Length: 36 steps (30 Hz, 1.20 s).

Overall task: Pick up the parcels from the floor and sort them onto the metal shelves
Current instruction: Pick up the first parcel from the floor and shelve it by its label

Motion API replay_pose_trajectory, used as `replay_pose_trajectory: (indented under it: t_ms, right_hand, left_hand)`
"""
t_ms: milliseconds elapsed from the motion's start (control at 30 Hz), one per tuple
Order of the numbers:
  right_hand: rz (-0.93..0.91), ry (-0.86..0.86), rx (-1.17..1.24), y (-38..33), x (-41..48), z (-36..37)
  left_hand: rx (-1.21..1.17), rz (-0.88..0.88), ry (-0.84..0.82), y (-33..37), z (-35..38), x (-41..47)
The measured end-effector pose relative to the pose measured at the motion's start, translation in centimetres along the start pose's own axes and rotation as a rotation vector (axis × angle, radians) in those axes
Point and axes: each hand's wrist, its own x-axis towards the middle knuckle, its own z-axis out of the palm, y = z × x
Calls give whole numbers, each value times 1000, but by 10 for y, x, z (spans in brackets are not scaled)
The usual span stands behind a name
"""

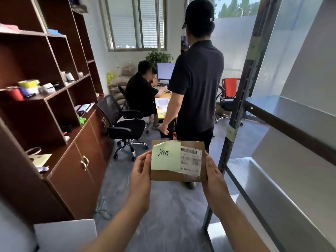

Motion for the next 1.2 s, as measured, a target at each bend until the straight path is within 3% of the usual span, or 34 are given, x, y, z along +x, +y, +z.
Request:
replay_pose_trajectory:
  t_ms: [467, 967, 1200]
  right_hand:
    - [5, 63, -128, 1, 88, -3]
    - [-18, 213, -161, 37, 204, 88]
    - [-32, 346, -92, 63, 227, 97]
  left_hand:
    - [-42, -24, -89, -20, 22, 97]
    - [-57, -47, -217, -21, -32, 261]
    - [-5, -84, -324, -43, -35, 303]
